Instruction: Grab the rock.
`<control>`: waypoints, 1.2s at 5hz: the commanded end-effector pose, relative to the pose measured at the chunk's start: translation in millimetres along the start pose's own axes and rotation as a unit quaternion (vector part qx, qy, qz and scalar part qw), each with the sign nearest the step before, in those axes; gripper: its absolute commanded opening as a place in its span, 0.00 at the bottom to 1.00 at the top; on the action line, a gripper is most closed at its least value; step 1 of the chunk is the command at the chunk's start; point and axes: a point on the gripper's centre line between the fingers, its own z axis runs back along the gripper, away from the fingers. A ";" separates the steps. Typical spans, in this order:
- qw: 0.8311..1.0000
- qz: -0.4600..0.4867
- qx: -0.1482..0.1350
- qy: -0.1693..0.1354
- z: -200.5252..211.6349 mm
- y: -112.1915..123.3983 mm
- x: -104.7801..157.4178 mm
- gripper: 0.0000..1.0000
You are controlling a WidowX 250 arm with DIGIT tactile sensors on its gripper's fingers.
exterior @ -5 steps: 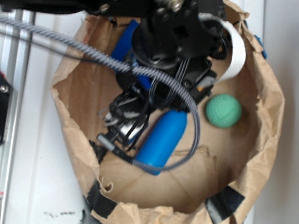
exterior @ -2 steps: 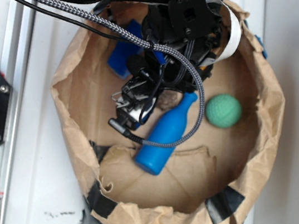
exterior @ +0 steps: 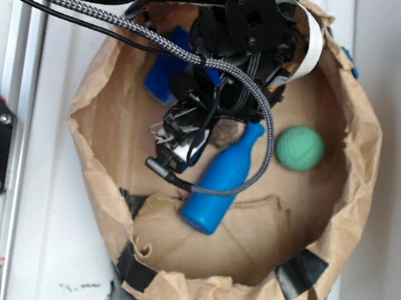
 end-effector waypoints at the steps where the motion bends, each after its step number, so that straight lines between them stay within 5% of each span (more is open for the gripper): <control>1: 1.000 -0.001 0.017 -0.015 10.9 -1.0 6.7 1.00; 6: 1.000 -0.009 0.013 -0.005 -33.7 15.2 7.8 1.00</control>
